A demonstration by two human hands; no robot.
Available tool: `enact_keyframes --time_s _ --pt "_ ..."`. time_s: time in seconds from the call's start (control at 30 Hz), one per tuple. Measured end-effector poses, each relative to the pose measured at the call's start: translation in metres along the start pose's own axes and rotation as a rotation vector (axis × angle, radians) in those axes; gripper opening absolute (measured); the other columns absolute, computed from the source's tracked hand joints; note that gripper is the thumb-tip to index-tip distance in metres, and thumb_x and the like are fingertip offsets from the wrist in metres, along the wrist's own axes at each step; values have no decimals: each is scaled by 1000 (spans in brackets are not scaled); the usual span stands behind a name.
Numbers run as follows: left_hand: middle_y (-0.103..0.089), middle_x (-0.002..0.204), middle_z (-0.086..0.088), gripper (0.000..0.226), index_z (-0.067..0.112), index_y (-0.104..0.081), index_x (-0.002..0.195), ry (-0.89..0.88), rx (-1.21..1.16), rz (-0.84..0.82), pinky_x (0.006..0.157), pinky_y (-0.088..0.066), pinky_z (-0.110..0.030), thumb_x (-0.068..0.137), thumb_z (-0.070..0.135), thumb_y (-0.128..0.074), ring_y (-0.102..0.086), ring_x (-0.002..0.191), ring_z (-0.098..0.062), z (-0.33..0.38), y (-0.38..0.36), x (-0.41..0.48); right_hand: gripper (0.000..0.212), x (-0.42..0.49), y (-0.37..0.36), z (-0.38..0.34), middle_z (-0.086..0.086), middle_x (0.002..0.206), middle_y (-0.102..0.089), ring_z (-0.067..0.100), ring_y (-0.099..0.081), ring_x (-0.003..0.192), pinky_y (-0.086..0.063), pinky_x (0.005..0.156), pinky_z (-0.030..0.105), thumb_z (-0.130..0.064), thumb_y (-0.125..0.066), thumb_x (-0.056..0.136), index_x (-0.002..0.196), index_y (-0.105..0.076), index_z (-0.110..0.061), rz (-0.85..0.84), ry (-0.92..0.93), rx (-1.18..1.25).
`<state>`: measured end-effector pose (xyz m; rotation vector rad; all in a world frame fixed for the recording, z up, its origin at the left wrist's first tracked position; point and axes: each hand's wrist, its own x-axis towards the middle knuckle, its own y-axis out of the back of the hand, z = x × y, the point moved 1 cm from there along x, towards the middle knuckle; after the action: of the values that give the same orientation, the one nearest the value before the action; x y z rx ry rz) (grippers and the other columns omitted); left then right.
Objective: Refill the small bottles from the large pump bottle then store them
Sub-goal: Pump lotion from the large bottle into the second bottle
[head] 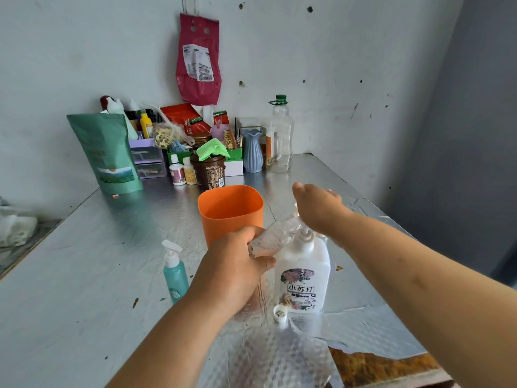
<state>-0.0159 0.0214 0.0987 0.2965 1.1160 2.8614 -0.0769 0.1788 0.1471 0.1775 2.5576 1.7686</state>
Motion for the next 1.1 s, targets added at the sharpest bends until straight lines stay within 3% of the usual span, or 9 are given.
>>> enact_keyframes --time_s 0.07,0.27,0.5,0.6,0.73,0.87,0.93,1.0,1.1 --pt "-70 102 17 32 38 -64 115 1 5 -1 86 -53 -35 85 32 -74 -64 94 -8 -1 0 0 45 3 -4 -2 16 125 -47 35 -44 123 -24 113 50 1 -28 93 137 -31 -7 3 19 -61" --pt "-70 102 16 33 37 -65 116 27 10 -16 86 -54 -37 84 32 -74 -65 95 -12 -7 -5 -1 47 4 -18 2 16 128 -45 33 -42 126 -22 115 50 1 -25 92 138 -32 -6 -9 59 -148" --pt "-70 101 18 32 38 -65 114 15 10 -8 86 -53 -35 84 32 -75 -65 95 -9 -2 0 -2 42 3 -7 1 18 109 -49 34 -45 119 -22 114 51 4 -25 90 128 -36 -10 49 135 -177" --pt "-69 103 18 32 38 -65 114 5 12 -6 84 -52 -32 84 32 -74 -64 95 -9 0 1 -1 28 3 -3 1 2 70 -25 34 -45 114 -24 113 51 4 -25 91 103 -23 -22 56 173 -175" --pt "-69 104 18 32 37 -65 115 6 13 -11 85 -52 -32 85 33 -74 -64 96 -9 1 2 -1 43 2 -3 1 -3 66 -15 34 -47 111 -27 110 52 4 -24 91 130 -35 -11 34 206 -176" --pt "-70 101 18 32 37 -65 114 8 8 -11 85 -53 -34 84 33 -74 -65 95 -9 -1 1 -1 46 5 -8 4 -2 67 -20 26 -36 91 -28 109 53 4 -23 90 134 -30 -9 11 190 -191" --pt "-70 100 18 32 38 -65 113 7 8 -5 85 -53 -33 83 32 -75 -65 94 -9 -2 0 -1 52 5 -10 3 5 76 -34 28 -42 96 -25 111 54 5 -23 88 137 -27 -12 -10 170 -183" --pt "-70 100 17 32 38 -65 113 14 15 0 84 -53 -33 83 33 -75 -65 93 -10 -3 -2 0 54 7 -13 3 16 108 -47 35 -47 115 -21 113 55 5 -23 88 139 -26 -14 -22 145 -173" --pt "-70 102 14 32 37 -65 115 30 21 -16 84 -54 -35 85 32 -73 -65 93 -12 -4 -5 0 56 7 -21 5 15 134 -42 37 -40 127 -17 115 55 4 -24 88 140 -26 -16 -34 131 -183"
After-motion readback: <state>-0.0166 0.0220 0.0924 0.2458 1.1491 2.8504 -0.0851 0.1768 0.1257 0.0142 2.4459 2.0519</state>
